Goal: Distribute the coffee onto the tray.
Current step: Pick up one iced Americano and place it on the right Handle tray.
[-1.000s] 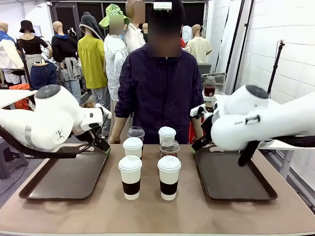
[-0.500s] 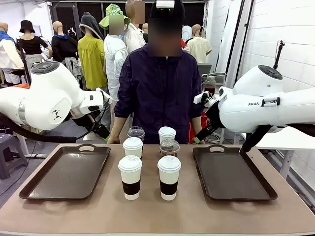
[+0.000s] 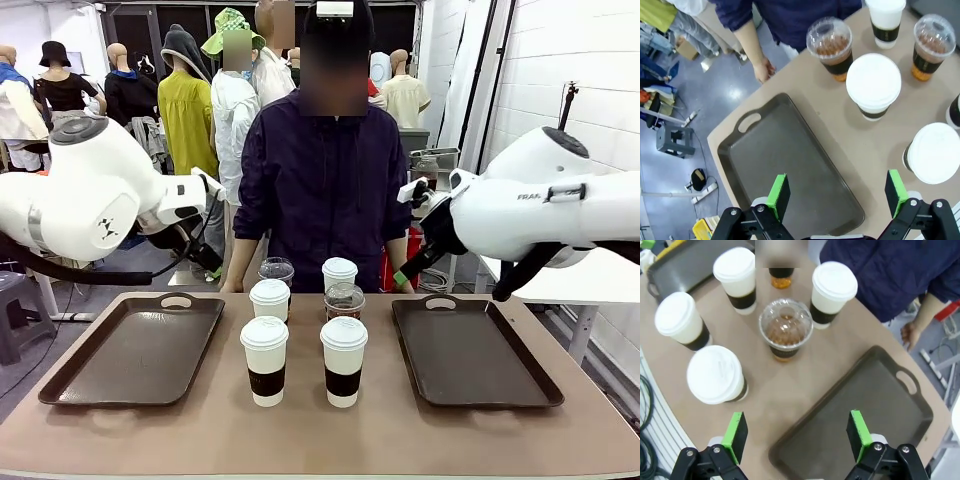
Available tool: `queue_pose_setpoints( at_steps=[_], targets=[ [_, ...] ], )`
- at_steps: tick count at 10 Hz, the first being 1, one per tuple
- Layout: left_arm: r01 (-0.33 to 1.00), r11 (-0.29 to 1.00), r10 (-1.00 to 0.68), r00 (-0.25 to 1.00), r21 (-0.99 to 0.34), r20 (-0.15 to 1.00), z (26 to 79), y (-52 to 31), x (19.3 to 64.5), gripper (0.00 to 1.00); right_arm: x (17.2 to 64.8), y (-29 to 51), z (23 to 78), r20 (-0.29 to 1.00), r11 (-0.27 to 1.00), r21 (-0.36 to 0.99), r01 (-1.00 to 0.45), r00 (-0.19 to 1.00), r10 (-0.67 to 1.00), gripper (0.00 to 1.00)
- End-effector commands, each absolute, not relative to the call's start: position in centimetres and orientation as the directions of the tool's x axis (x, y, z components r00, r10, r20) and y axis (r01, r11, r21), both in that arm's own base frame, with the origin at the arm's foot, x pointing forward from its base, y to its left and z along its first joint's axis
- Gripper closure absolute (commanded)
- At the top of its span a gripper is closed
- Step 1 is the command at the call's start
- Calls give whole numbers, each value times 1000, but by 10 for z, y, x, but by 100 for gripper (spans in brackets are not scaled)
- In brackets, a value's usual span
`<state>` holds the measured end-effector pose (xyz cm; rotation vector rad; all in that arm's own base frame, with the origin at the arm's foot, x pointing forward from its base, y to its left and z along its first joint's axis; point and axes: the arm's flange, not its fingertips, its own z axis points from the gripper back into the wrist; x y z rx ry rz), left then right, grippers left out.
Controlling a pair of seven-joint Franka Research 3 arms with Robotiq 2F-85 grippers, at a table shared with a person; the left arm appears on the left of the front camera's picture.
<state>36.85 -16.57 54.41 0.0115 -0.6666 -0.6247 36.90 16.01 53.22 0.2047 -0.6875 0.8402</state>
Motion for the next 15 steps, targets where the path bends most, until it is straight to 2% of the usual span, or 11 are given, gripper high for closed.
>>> queue_pose_setpoints(
  at_steps=[1, 5, 8, 11, 12, 13, 15],
  targets=[
    [568, 801, -534, 534, 190, 656, 551, -150, 354, 0, 363, 148, 541, 705, 591, -70, -804, 379, 599, 0],
    [683, 720, -510, 401, 123, 761, 551, -118, 346, 0, 360, 130, 559, 782, 521, -41, -852, 297, 548, 0],
    [660, 750, -421, 436, 35, 796, 546, -103, 342, 0, 369, 122, 562, 816, 520, -41, -853, 272, 510, 0],
    [643, 765, -406, 452, 25, 794, 548, -104, 346, 0, 374, 122, 559, 826, 542, -61, -838, 263, 499, 0],
    [643, 765, -421, 455, 38, 785, 567, -107, 361, 0, 374, 123, 558, 844, 565, -80, -821, 246, 477, 0],
    [643, 765, -421, 455, 38, 785, 567, -107, 361, 0, 365, 118, 565, 810, 546, -44, -837, 290, 510, 0],
    [643, 765, -421, 455, 38, 785, 567, -107, 361, 0, 365, 118, 565, 810, 546, -44, -837, 290, 510, 0]
  ],
)
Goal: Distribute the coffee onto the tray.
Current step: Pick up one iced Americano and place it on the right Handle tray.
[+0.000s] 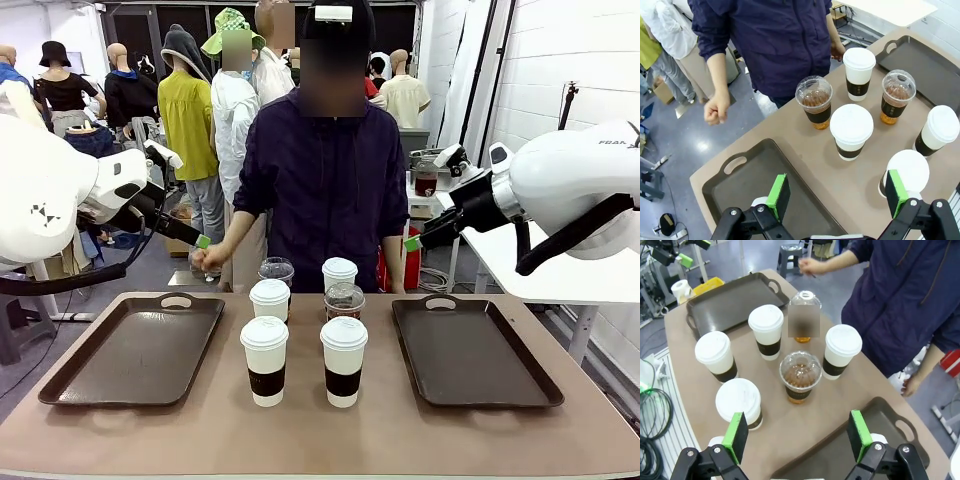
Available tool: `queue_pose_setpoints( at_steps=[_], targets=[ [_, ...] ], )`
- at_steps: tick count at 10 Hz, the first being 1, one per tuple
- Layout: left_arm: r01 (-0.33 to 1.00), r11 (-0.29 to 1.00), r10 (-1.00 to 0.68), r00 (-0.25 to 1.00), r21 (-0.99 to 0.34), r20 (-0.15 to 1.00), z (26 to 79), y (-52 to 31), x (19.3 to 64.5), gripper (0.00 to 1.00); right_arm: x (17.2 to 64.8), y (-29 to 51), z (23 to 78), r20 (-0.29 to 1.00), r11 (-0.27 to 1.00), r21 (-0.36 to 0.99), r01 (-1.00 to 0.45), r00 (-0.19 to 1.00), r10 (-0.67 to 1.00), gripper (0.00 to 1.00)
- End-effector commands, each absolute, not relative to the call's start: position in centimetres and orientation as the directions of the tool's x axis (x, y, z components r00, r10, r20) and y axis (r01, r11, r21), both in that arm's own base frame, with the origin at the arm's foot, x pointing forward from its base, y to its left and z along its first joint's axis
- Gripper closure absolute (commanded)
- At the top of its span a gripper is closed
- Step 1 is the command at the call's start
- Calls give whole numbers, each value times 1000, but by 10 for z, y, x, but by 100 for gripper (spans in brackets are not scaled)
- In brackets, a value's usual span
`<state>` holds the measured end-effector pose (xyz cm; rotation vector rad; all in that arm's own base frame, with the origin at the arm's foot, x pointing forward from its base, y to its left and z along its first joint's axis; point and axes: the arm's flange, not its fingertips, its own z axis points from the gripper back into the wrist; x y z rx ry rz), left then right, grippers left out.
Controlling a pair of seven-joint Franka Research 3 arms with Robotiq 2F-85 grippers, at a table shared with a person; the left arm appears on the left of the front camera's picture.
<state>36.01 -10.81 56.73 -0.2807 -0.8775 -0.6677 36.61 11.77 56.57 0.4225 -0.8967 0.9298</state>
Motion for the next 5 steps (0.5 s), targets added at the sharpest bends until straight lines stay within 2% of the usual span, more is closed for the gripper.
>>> queue_pose_setpoints(
  at_steps=[1, 5],
  targets=[
    [643, 765, -421, 455, 38, 785, 567, -107, 361, 0, 365, 118, 565, 810, 546, -44, -837, 290, 510, 0],
    [643, 765, -421, 455, 38, 785, 567, -107, 361, 0, 365, 118, 565, 810, 546, -44, -837, 290, 510, 0]
  ],
)
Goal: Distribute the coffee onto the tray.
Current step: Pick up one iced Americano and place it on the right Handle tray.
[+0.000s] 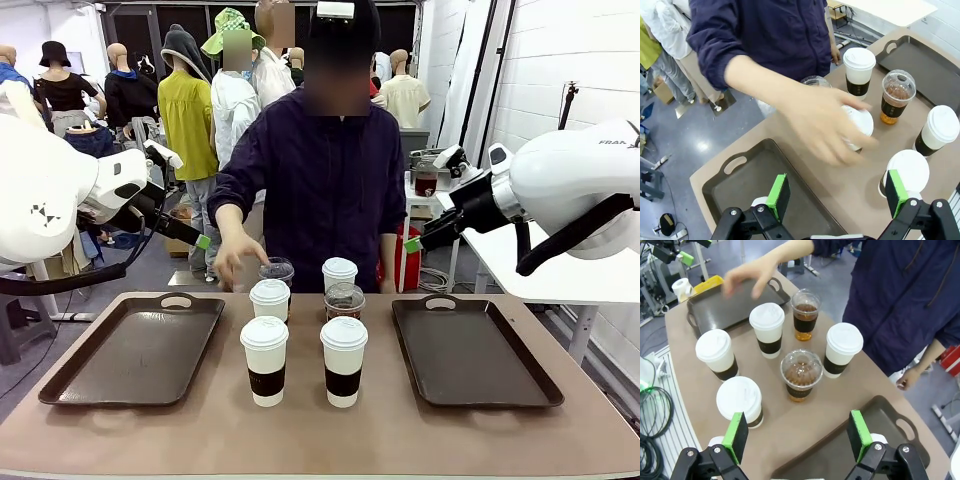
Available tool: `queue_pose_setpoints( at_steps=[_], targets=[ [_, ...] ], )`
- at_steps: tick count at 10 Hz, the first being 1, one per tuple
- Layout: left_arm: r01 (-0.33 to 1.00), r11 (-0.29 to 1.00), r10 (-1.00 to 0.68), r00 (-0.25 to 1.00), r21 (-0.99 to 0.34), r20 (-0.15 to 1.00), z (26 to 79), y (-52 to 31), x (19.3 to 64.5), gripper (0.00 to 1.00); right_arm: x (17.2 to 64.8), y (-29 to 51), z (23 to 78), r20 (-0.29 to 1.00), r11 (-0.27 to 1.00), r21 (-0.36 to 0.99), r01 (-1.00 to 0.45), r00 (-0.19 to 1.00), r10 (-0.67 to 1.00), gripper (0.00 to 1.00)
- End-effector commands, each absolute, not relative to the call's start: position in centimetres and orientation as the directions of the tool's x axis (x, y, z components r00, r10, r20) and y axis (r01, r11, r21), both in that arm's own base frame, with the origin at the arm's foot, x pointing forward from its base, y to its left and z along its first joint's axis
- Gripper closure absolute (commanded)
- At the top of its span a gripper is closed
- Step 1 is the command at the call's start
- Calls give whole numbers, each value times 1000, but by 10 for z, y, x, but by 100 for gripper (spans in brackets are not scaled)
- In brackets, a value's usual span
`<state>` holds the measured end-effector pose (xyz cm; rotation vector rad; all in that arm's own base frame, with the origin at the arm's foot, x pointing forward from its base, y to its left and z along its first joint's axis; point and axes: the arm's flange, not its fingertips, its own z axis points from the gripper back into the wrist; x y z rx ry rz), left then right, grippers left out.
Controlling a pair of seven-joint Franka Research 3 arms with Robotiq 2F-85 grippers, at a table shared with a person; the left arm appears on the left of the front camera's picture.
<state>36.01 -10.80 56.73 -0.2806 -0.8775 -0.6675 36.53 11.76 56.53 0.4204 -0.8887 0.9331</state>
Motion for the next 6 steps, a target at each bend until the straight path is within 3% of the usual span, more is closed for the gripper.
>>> queue_pose_setpoints(
  at_steps=[1, 4, 6],
  targets=[
    [643, 765, -421, 455, 38, 785, 567, -107, 361, 0, 365, 118, 565, 810, 546, -44, -837, 290, 510, 0],
    [643, 765, -421, 455, 38, 785, 567, -107, 361, 0, 365, 118, 565, 808, 551, -53, -833, 289, 514, 0],
    [643, 765, -421, 455, 38, 785, 567, -107, 361, 0, 390, 106, 568, 820, 479, -91, -873, 207, 534, 0]
  ],
)
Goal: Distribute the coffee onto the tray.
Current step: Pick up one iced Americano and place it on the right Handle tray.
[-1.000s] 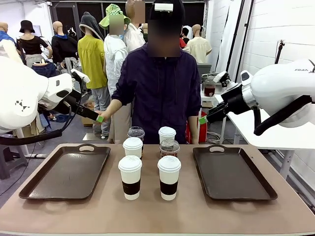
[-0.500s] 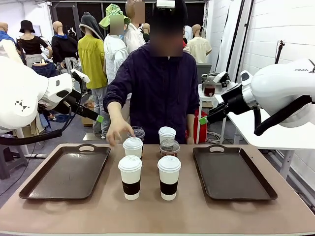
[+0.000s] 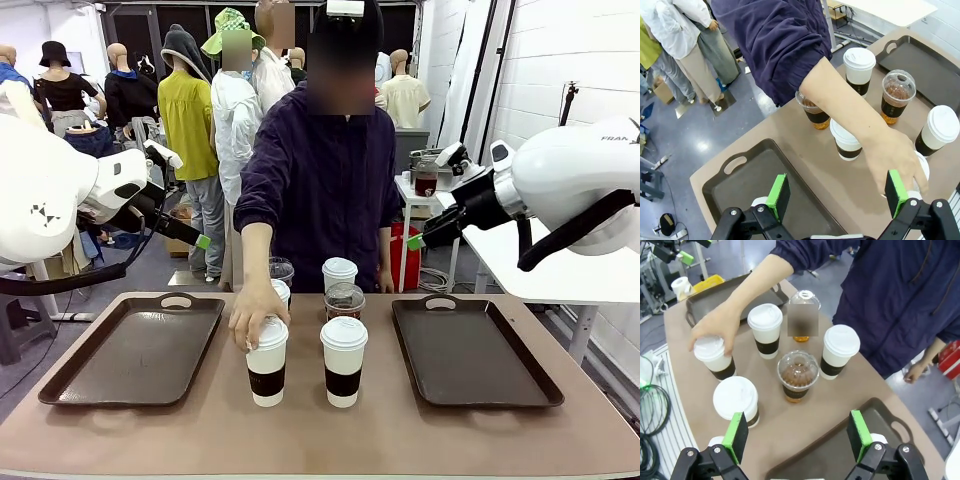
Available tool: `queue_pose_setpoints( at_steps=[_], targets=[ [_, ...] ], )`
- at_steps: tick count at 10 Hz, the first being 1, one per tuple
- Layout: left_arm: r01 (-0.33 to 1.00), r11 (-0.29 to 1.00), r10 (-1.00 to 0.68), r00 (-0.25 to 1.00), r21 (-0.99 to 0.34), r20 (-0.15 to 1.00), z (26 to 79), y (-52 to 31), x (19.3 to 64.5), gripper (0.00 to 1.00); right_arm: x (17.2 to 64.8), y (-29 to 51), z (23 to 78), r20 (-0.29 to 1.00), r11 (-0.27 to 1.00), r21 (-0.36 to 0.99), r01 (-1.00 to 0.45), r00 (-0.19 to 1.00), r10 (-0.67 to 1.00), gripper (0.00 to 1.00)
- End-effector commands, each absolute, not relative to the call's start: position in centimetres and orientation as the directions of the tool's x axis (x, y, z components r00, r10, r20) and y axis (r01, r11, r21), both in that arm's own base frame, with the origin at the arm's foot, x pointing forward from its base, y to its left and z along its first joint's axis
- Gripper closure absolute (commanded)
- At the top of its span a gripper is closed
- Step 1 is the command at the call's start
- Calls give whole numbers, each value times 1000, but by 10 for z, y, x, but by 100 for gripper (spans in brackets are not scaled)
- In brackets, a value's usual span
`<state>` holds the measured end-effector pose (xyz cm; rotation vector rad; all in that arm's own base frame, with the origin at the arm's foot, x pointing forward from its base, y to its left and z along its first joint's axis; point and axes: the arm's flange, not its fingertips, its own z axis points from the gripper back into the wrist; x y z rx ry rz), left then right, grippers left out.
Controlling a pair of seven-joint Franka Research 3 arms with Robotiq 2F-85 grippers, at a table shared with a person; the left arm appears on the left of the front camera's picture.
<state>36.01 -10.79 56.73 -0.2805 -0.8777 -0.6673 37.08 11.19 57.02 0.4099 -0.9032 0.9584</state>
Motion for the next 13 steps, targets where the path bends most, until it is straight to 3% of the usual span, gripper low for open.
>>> queue_pose_setpoints(
  at_steps=[1, 7, 10, 12, 13],
  targets=[
    [643, 765, -421, 455, 38, 785, 567, -107, 361, 0, 401, 99, 566, 822, 431, -95, -897, 174, 542, 0],
    [643, 765, -421, 455, 38, 785, 567, -107, 361, 0, 445, 65, 510, 852, 181, -87, -980, 21, 523, 0],
    [643, 765, -421, 455, 38, 785, 567, -107, 361, 0, 456, 54, 481, 857, 163, -82, -983, 14, 516, 0],
    [643, 765, -421, 455, 38, 785, 567, -107, 361, 0, 460, 55, 477, 830, 252, -29, -967, 118, 546, 0],
    [643, 765, -421, 455, 38, 785, 567, -107, 361, 0, 451, 50, 473, 857, 174, -59, -983, 40, 514, 0]
  ],
)
